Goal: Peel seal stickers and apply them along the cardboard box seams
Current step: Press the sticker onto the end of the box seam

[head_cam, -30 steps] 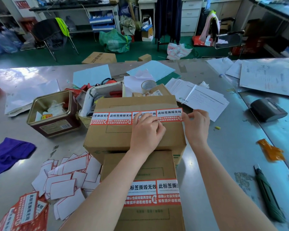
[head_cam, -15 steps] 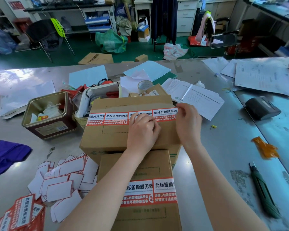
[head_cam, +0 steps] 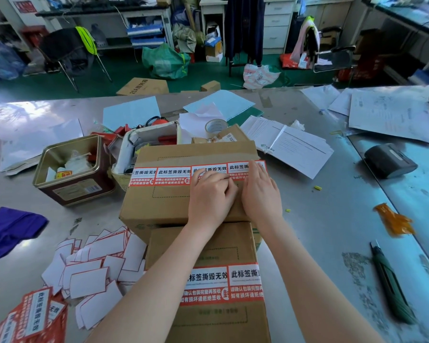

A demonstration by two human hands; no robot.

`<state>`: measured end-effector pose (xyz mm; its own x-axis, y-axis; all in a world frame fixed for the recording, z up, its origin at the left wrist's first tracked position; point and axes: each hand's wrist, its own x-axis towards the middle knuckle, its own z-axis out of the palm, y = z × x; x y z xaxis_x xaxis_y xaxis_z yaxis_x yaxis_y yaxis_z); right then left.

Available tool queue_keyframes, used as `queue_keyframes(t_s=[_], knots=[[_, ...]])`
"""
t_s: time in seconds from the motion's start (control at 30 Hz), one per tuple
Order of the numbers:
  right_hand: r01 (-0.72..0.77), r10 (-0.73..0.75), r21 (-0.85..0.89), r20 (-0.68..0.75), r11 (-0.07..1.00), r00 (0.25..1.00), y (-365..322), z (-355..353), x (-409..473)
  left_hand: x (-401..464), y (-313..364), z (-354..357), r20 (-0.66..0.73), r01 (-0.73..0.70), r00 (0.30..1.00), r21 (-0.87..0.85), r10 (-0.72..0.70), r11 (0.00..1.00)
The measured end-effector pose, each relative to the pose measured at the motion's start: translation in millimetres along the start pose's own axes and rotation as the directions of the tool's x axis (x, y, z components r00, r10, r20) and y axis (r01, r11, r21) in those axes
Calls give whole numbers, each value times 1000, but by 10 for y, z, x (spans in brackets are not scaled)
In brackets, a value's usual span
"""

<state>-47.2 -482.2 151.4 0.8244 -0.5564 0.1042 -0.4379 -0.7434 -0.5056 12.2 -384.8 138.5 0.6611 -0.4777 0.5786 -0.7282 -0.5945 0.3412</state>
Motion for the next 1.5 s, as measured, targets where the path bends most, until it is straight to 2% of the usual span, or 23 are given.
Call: queue_keyframes(t_s=[0.33,0.53,0.7,0.8,0.97,1.23,1.33,1.43,1.5], knots=[[-22,21,5,22,1000,1000,-30,3,-34,-9,6,-53,69,84,994,-70,-79,994],[-58,64,164,-29,985,998,10,15,-3,38,-18,-77,110,154,984,-155,-138,976],[-57,58,383,9,922,998,84,-62,16,97,-62,-94,196,236,962,-257,-189,937],[-86,58,457,75,885,996,131,-135,-26,103,-87,-114,202,345,935,-340,-291,875],[-159,88,526,158,835,984,208,-92,-57,102,-65,-179,216,524,844,-529,-492,667],[-197,119,492,186,848,975,206,-110,-34,129,-75,-235,311,596,795,-559,-521,576],[-243,167,390,219,888,961,181,-126,-43,100,-109,-327,312,574,816,-534,-486,621],[-301,251,252,214,920,944,154,-114,-36,56,-257,-416,244,530,848,-354,-471,771],[-324,287,211,187,922,939,139,-101,-52,7,-410,-489,208,511,857,-214,-472,833]])
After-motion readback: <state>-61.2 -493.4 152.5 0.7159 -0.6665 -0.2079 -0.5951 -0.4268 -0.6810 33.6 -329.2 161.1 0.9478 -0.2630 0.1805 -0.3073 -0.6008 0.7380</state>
